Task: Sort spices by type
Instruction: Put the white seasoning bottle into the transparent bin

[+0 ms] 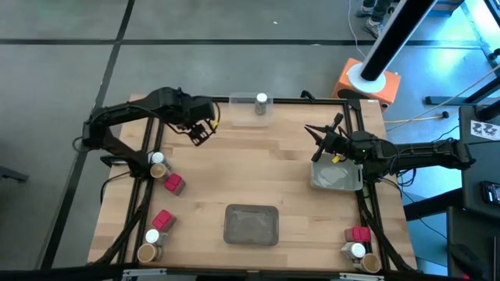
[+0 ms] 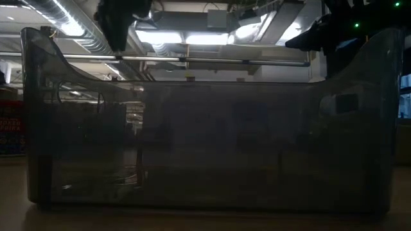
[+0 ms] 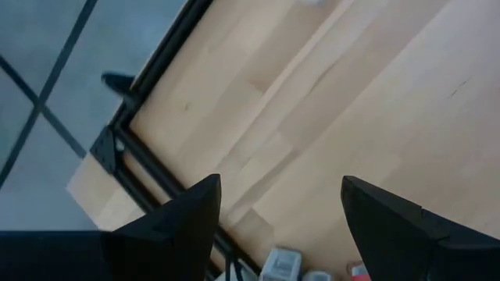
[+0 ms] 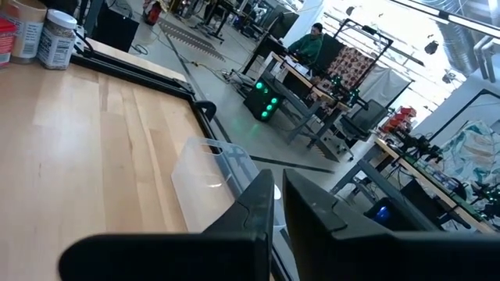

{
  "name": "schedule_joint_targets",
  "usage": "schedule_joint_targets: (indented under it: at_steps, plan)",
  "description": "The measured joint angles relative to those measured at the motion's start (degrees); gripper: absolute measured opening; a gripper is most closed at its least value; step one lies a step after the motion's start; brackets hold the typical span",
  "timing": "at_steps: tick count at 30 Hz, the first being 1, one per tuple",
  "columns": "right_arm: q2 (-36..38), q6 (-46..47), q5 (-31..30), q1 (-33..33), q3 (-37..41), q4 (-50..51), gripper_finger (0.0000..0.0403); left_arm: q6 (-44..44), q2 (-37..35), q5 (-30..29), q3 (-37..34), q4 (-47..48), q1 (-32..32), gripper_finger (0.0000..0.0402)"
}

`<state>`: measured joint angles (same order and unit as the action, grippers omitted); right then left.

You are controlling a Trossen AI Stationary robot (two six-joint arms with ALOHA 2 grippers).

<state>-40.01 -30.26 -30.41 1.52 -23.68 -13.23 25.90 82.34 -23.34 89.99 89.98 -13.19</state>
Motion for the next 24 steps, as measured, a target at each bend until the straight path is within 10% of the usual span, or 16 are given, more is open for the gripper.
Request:
schedule_joint_targets:
  at_steps: [24]
  plan:
    - [0.0, 0.0, 0.0, 0.0, 0.0, -0.3, 0.0033, 8.0, -3.6, 12.9, -19.5, 0.0, -0.8, 0.0249]
